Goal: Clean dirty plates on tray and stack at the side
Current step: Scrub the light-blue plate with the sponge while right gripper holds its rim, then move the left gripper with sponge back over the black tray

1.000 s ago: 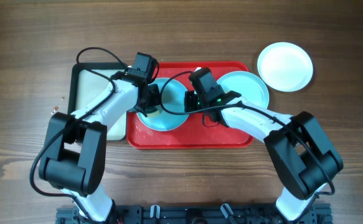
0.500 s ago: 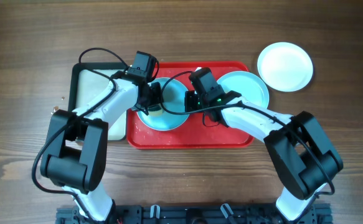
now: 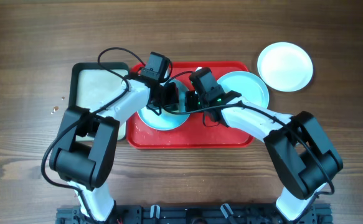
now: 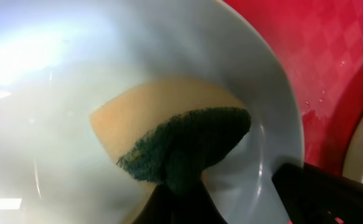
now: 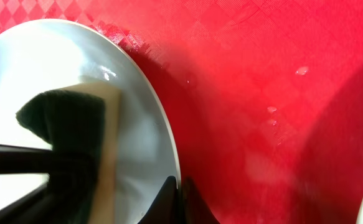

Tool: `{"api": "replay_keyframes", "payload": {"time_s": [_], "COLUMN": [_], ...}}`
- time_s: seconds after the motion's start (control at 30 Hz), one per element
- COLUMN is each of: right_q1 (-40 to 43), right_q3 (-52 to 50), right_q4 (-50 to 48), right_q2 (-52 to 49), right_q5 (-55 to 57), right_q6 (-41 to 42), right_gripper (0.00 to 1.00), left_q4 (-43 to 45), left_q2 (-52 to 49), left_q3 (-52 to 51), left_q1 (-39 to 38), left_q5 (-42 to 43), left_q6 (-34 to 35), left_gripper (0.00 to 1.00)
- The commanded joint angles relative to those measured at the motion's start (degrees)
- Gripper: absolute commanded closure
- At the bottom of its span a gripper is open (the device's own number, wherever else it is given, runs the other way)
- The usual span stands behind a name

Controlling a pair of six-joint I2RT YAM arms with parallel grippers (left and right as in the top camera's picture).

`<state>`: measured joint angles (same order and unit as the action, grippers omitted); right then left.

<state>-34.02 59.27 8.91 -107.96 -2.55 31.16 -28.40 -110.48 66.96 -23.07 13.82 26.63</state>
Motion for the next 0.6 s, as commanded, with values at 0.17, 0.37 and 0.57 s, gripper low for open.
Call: {"api": "replay_keyframes", "payload": {"time_s": [0.17,0.37,0.57], "right_q1": [-0.5,-0.5,-0.5], "right_q3": [0.0,0.0,0.0], "right_q4": [-0.3,-0.3,-0.3], "right_q2": [-1.3,-1.3,-1.3], "right_q5": [-1.4,-1.4,-1.4], "right_q6": [-1.2,-1.2,-1.2], "right_gripper": [0.96,0.87,0.71], "left_q4": [-1.2,-4.8,-12.1], "left_q2": [-0.2,12.2,21.3], "left_q3": [-0.7,1.0,1.0], "left_q1": [-1.4,3.8,11.2], "left_q5": [5.0,-4.0,-15.3], "left_q6": [-0.9,-0.9,-0.9], "left_gripper": [0.96,0.96,0.93]}}
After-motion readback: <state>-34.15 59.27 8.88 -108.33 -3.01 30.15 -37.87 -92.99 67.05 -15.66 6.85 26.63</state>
